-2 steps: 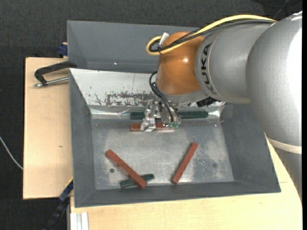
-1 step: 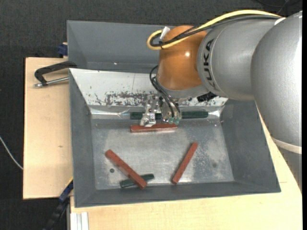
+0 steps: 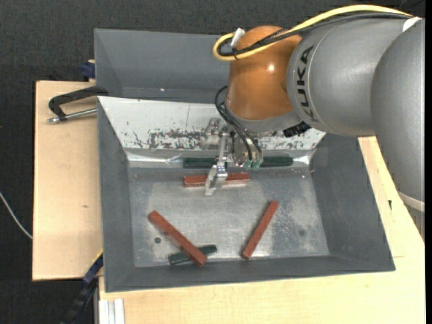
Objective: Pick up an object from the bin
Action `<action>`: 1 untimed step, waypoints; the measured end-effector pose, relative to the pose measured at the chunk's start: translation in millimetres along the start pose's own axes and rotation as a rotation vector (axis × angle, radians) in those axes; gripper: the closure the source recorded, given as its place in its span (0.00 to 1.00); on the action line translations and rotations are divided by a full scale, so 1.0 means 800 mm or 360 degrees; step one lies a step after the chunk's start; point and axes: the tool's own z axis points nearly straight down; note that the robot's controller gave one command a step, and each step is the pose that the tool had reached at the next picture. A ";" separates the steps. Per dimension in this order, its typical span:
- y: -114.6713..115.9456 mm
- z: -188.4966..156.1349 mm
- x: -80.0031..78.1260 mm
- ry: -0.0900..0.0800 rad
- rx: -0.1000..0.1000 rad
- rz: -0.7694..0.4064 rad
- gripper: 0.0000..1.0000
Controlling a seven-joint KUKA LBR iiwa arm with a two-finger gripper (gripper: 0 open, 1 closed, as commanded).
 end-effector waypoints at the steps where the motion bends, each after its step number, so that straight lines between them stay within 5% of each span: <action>1: 0.000 0.002 0.000 0.0004 0.0000 0.0000 0.00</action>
Offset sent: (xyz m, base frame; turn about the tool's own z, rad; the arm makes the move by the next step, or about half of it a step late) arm -0.0089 -0.0244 -0.0930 0.0417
